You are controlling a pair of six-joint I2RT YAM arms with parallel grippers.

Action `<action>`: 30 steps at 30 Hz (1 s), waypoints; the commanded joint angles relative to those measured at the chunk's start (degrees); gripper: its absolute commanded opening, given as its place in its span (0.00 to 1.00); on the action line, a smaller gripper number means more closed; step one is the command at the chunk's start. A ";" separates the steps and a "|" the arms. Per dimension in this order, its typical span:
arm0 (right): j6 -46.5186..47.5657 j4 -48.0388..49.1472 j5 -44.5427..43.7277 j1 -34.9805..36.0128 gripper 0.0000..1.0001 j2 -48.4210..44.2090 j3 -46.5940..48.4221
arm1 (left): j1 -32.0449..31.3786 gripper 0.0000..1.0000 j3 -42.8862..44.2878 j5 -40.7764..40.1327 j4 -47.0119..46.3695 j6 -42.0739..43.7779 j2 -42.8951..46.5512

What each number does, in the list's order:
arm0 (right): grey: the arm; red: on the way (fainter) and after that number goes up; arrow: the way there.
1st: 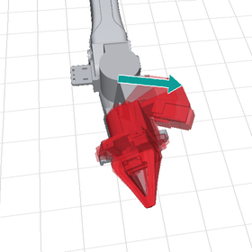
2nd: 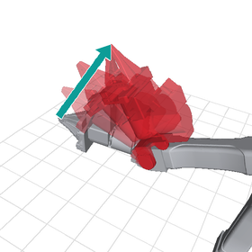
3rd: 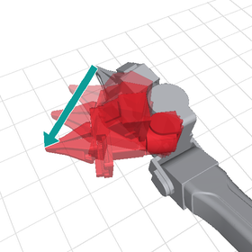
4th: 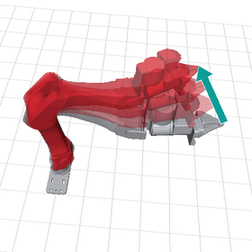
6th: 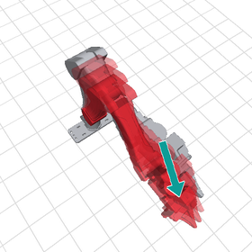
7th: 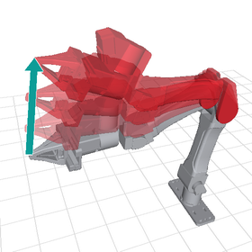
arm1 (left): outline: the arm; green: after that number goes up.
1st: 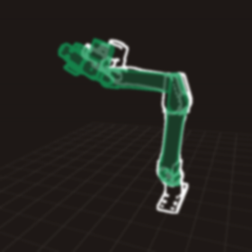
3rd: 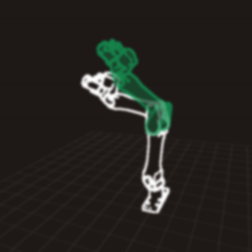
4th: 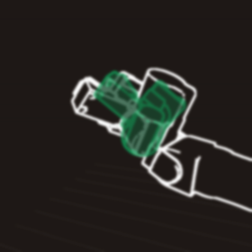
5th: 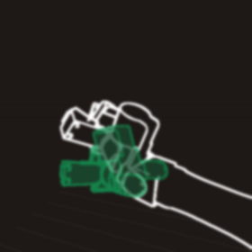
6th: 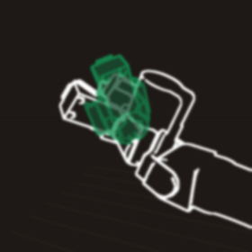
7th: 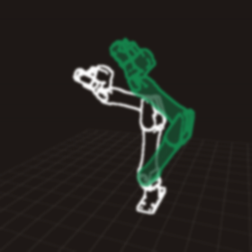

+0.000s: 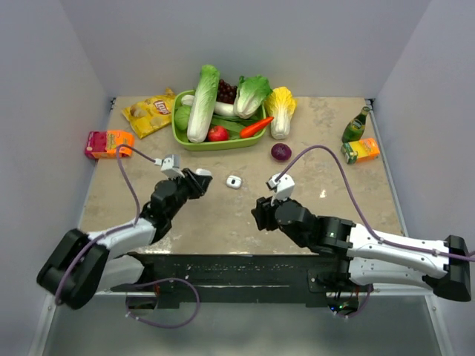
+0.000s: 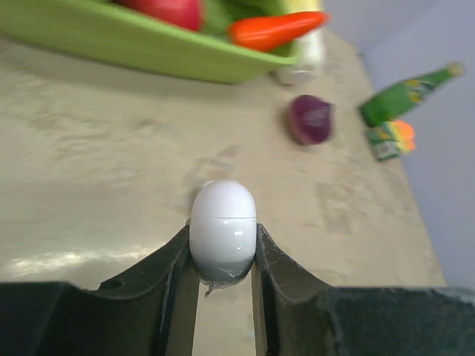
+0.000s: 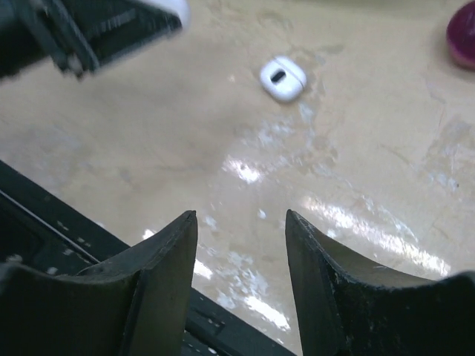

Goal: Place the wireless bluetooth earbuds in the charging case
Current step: Place the charging case at the center of the board.

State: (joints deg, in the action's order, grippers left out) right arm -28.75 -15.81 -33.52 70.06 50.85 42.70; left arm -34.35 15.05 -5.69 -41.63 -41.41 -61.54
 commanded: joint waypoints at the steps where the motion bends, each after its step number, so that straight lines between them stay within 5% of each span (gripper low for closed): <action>1: -3.33 3.24 -0.50 -0.01 0.54 1.44 -2.96 | 10.17 0.00 6.37 10.30 4.98 -7.63 -15.83; 13: -3.24 5.09 0.47 -0.01 0.55 -0.84 -5.69 | 13.96 0.01 15.09 15.36 -3.46 -7.90 -35.30; 18: -3.24 5.09 0.47 -0.01 0.56 0.04 -6.31 | 14.13 0.40 14.75 15.98 -2.94 -8.43 -37.25; 23: -3.06 4.30 -0.50 -0.01 0.58 0.30 -5.96 | 14.22 0.57 11.85 13.61 2.16 -9.57 -34.09; 24: -2.98 4.04 -0.67 -0.01 0.58 0.48 -5.52 | 14.22 0.86 10.63 13.08 3.73 -9.74 -33.30; 30: -4.11 3.16 -0.67 -0.01 0.58 -0.13 -6.04 | 15.19 1.00 7.81 10.71 13.83 -8.60 -22.35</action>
State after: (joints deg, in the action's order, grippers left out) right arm -30.96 -12.91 -32.47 70.06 51.48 36.29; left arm -20.03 25.61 7.88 -39.18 -50.46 -91.07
